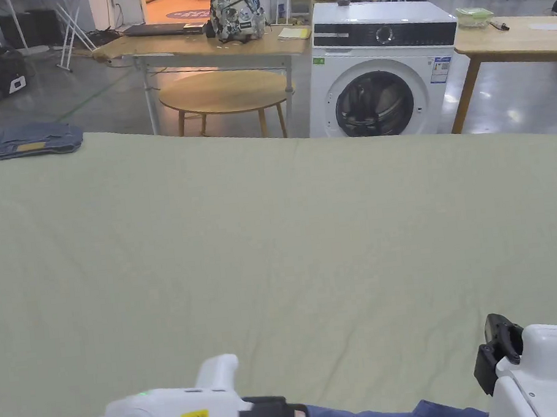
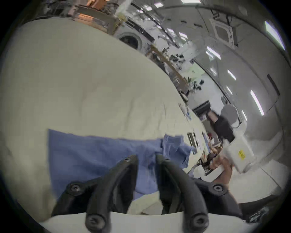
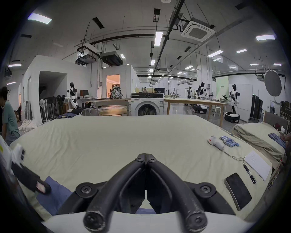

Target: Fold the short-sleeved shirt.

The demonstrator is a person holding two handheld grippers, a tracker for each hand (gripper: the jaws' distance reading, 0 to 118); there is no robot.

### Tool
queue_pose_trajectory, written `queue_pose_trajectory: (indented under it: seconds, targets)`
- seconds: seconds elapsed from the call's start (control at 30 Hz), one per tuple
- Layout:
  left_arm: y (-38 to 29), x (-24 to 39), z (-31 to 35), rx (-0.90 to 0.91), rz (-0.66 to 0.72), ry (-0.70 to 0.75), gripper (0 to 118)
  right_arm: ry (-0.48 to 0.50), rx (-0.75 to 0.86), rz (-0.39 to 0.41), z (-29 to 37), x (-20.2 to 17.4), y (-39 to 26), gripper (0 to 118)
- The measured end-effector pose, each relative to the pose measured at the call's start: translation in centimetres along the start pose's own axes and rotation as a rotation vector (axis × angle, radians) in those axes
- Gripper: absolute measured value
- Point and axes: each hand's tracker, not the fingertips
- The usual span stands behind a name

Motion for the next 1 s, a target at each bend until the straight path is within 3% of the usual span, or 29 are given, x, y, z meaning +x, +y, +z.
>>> queue_pose_trajectory:
  seconds: [0.07,0.13,0.23,0.57,0.67,0.7,0.8,1.0]
  targets:
    - [1.0,-1.8,2.7,0.037,-0.004,0.041,45,0.005,0.004,-0.001,-0.1,-0.2,0.2,0]
    - [1.7,-3.8,4.6,0.065,-0.001,0.076,51,0.012,0.006,-0.002,0.0,-0.4,0.4,0]
    - [1.9,-6.5,6.7,0.071,0.024,0.104,71,0.019,0.011,-0.003,-0.1,-0.7,0.3,0]
    - [-1.7,-14.8,3.3,-0.102,0.257,-0.036,71,0.036,0.01,-0.008,-0.2,-1.5,0.3,0]
    - [-2.6,-16.2,2.5,0.01,0.271,-0.17,70,0.034,0.015,-0.008,-0.1,-1.4,0.3,0]
    - [-2.7,-16.8,2.2,0.013,0.301,-0.181,65,0.032,0.016,-0.01,-0.1,-1.4,0.3,0]
    - [-3.0,-16.8,0.9,-0.024,0.346,-0.127,19,0.03,0.012,-0.015,-0.1,-1.3,0.3,0]
    - [-2.9,-14.0,1.3,-0.02,0.259,-0.078,3,0.026,0.002,-0.022,-0.1,-1.0,0.2,0]
